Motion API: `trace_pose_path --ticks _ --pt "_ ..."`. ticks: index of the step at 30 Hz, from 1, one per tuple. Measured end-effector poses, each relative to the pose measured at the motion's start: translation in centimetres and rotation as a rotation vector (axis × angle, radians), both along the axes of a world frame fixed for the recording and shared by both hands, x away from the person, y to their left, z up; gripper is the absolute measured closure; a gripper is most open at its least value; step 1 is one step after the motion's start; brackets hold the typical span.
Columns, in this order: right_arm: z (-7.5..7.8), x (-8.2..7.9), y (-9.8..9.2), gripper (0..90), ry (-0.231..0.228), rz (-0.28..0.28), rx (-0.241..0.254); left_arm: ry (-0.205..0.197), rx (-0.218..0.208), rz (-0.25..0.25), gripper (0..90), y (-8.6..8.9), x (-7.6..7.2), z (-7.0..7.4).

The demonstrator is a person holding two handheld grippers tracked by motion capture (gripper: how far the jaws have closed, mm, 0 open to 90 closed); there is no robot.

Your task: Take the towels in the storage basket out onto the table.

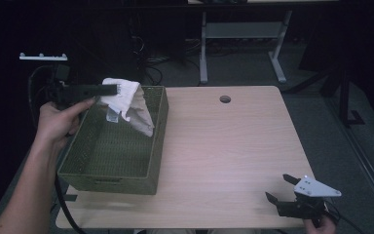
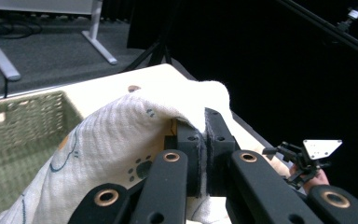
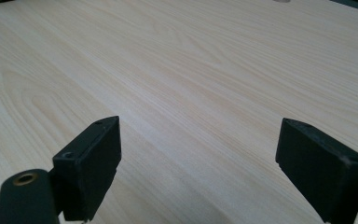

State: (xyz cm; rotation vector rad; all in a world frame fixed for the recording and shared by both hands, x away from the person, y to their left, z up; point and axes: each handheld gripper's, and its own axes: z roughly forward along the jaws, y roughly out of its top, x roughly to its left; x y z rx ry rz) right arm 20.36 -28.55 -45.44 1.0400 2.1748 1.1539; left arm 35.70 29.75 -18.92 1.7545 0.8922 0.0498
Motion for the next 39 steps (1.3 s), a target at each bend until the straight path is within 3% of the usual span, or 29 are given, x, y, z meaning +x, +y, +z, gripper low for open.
trace_pose_path --ticks 7,12,23,39 --pt "0.0 0.0 -0.1 13.8 -0.004 -0.002 0.004 -0.021 0.003 -0.036 87.6 -1.8 -0.1 1.4" --pt "0.0 0.1 0.0 13.9 -0.008 0.003 0.001 -0.022 0.015 -0.062 87.6 -3.1 0.1 1.5" --pt "0.2 0.0 -0.2 13.8 -0.012 0.002 0.007 0.008 0.043 -0.152 87.6 -8.3 1.0 -0.2" --pt "0.2 0.1 -0.3 13.9 -0.023 0.006 0.015 0.037 0.063 -0.221 87.5 -13.1 2.0 -2.3"
